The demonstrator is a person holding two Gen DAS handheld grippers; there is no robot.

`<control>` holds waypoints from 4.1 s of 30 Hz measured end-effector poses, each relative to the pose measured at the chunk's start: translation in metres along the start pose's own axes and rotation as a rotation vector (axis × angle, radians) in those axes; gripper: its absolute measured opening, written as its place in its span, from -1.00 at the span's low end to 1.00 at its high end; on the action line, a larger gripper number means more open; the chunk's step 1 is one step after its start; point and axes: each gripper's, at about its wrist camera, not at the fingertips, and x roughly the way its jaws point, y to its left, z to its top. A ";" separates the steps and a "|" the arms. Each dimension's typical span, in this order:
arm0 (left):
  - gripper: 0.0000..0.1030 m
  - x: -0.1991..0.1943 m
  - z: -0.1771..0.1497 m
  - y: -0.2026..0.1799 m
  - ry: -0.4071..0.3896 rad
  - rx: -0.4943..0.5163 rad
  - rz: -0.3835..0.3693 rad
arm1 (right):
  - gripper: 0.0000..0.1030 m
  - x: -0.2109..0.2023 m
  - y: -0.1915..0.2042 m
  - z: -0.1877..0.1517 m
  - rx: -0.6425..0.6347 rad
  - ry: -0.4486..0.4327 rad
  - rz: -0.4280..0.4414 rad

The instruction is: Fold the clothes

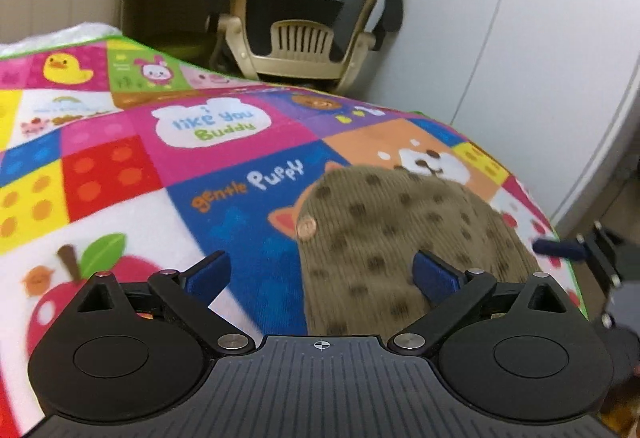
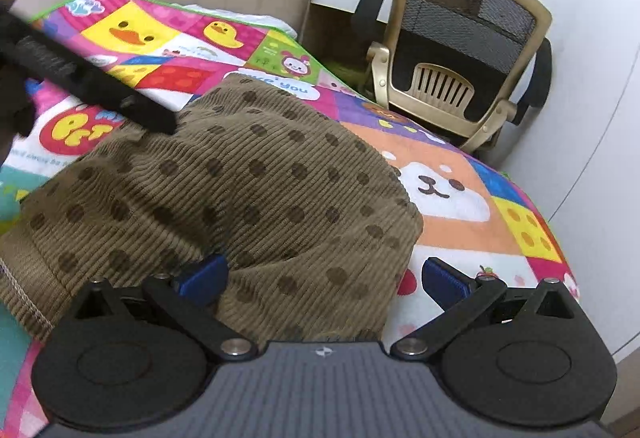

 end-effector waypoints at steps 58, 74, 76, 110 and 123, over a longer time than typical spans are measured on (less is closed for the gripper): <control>0.99 -0.005 -0.034 0.000 0.138 -0.047 -0.180 | 1.00 -0.012 -0.019 -0.019 0.072 0.013 0.073; 0.74 0.001 -0.046 -0.014 0.139 -0.048 -0.191 | 0.57 0.033 -0.045 0.003 0.379 0.086 0.229; 0.70 -0.001 -0.045 -0.011 0.132 -0.051 -0.193 | 0.37 0.038 -0.039 0.011 0.372 0.088 0.265; 0.88 0.052 0.065 0.135 -0.066 -0.141 -0.036 | 0.68 0.077 0.068 0.132 -0.042 -0.148 0.322; 0.90 -0.032 0.033 0.157 -0.110 -0.204 0.094 | 0.95 0.133 0.105 0.149 0.001 -0.073 0.256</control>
